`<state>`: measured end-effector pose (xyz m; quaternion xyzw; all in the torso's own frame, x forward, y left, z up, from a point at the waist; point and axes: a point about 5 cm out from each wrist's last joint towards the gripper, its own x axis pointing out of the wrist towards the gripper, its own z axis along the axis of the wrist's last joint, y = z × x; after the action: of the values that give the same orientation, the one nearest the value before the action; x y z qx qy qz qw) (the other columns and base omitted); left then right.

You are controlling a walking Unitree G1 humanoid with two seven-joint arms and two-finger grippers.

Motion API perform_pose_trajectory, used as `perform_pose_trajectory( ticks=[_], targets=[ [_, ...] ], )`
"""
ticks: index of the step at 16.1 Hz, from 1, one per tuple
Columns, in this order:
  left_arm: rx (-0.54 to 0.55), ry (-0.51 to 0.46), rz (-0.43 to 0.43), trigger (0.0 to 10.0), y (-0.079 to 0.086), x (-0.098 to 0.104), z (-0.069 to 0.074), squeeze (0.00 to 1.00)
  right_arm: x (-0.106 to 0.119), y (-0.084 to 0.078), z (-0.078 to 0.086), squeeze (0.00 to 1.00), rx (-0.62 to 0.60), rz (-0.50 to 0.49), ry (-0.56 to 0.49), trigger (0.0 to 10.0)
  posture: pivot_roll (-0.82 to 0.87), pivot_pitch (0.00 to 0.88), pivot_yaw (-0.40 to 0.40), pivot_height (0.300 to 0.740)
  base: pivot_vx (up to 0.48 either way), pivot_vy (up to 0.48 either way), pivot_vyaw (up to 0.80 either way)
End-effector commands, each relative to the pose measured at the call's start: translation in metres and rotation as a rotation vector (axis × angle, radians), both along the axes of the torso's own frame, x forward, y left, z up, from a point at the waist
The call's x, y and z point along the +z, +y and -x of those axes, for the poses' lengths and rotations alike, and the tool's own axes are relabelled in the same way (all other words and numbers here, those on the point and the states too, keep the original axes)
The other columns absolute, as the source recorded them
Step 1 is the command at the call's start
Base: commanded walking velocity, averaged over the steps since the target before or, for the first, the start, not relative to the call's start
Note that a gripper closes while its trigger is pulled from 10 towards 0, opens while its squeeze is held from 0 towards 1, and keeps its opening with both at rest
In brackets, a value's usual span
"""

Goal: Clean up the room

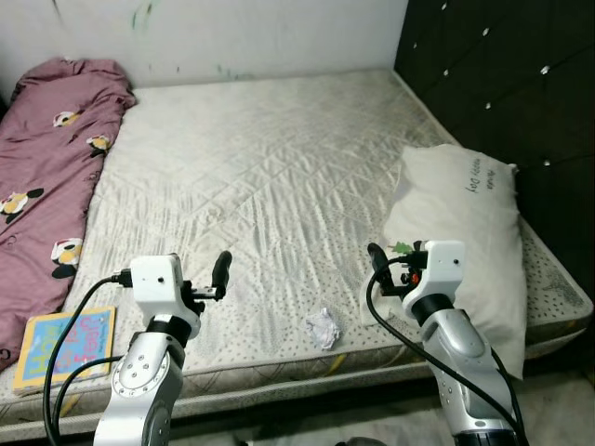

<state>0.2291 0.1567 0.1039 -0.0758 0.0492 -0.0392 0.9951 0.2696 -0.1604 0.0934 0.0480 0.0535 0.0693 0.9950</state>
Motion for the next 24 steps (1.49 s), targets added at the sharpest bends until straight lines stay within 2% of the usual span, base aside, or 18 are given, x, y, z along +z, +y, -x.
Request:
perform_pose_trajectory(
  ticks=[1,4,9,14,16,20,24],
  targets=[
    [0.009,-0.004,-0.009,10.0,0.002,0.002,0.000,0.00,0.000,-0.001,-0.001,0.00,-0.008,-0.005,0.006,10.0,0.03,0.028,0.022,0.740,0.000,0.000,-0.77],
    [0.018,-0.023,-0.039,10.0,0.005,0.002,-0.001,0.00,0.001,-0.002,-0.002,0.00,-0.012,-0.003,0.002,10.0,0.04,0.027,0.022,0.740,0.000,0.000,-0.54],
    [0.037,-0.032,-0.071,10.0,0.008,0.003,0.000,0.00,0.002,-0.003,-0.001,0.00,-0.019,0.000,-0.008,10.0,0.03,0.036,0.024,0.740,0.000,0.000,0.00],
    [0.037,-0.036,-0.066,10.0,0.008,0.003,-0.001,0.00,0.003,-0.002,-0.001,0.00,-0.020,0.003,-0.018,10.0,0.03,0.041,0.025,0.740,0.000,0.000,0.00],
    [0.033,-0.043,-0.113,10.0,0.008,0.002,-0.002,0.00,0.003,0.000,0.003,0.00,-0.017,0.053,-0.045,10.0,0.03,0.041,0.025,0.740,0.000,0.000,0.00],
    [0.068,-0.015,-0.064,10.0,0.016,-0.007,-0.003,0.00,-0.003,0.001,0.006,0.00,-0.059,0.045,-0.050,10.0,0.02,0.035,0.041,0.740,0.000,0.000,0.00],
    [0.062,-0.009,-0.064,10.0,0.016,-0.009,-0.004,0.00,-0.003,0.002,0.007,0.00,-0.060,0.047,-0.056,10.0,0.02,0.038,0.042,0.740,0.000,0.000,0.00]
  ],
)
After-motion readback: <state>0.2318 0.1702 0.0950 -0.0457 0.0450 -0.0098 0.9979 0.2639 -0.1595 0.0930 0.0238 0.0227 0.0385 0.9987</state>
